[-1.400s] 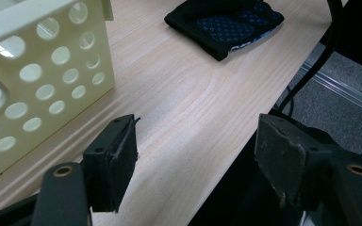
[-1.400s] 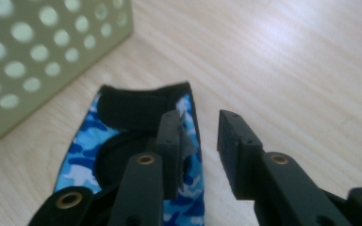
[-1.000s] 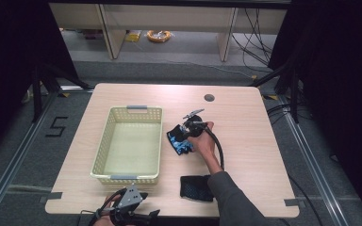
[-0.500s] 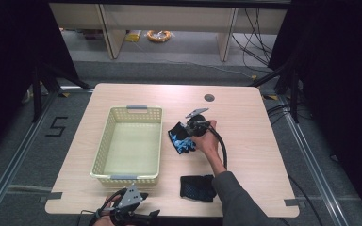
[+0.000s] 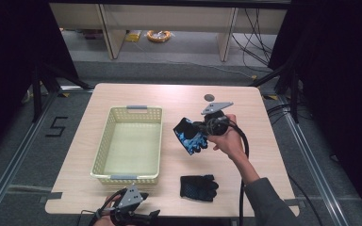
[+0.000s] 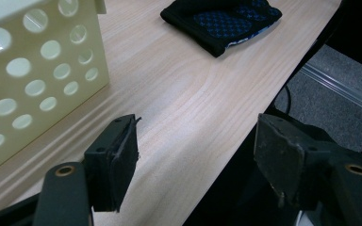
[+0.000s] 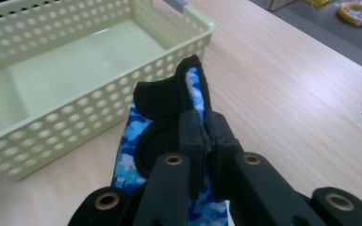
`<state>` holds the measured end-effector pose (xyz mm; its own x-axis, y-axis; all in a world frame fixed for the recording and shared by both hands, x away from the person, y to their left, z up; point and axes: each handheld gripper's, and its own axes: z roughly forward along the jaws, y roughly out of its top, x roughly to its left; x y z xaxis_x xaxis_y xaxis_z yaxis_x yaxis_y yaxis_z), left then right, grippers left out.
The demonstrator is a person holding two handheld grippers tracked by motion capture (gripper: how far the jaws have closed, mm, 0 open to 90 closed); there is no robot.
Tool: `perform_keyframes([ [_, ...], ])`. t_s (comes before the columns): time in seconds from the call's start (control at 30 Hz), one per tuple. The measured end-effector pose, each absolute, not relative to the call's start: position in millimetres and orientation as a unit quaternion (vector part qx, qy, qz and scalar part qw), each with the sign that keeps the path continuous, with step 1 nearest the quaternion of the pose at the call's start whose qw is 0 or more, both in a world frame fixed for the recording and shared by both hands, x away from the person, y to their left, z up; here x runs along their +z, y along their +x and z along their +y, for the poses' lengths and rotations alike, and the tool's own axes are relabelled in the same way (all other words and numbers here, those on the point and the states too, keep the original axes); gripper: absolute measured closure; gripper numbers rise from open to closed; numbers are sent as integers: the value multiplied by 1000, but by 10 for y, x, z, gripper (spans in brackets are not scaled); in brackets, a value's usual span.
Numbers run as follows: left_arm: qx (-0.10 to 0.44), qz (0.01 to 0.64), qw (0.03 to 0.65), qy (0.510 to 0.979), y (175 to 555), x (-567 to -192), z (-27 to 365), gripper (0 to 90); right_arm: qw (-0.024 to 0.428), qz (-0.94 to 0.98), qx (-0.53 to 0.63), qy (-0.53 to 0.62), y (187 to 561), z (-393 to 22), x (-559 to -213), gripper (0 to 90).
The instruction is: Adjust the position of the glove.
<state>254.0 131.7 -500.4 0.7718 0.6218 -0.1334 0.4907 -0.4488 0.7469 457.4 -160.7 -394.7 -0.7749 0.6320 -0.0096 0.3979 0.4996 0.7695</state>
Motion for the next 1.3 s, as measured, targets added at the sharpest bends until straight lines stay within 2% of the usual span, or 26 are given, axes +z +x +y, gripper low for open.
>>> perform_keyframes([
  [0.13, 80, 328, 425, 840, 2528, -5006, 1295, 306, 126, 861, 406, 281, 4324, -1696, -3862, 875],
  [0.27, 84, 315, 408, 853, 2543, -5004, 1316, 303, 102, 866, 416, 260, 4057, -1760, -3846, 875],
  [0.57, 74, 324, 413, 848, 2535, -5014, 1293, 297, 61, 876, 426, 215, 3674, -2019, -3899, 875],
  [0.97, 75, 327, 413, 847, 2535, -5025, 1295, 303, 33, 899, 405, 163, 3561, -2039, -4254, 875],
  [1.3, 67, 330, 416, 845, 2523, -5054, 1268, 317, 16, 916, 381, 128, 3572, -1977, -4412, 874],
])
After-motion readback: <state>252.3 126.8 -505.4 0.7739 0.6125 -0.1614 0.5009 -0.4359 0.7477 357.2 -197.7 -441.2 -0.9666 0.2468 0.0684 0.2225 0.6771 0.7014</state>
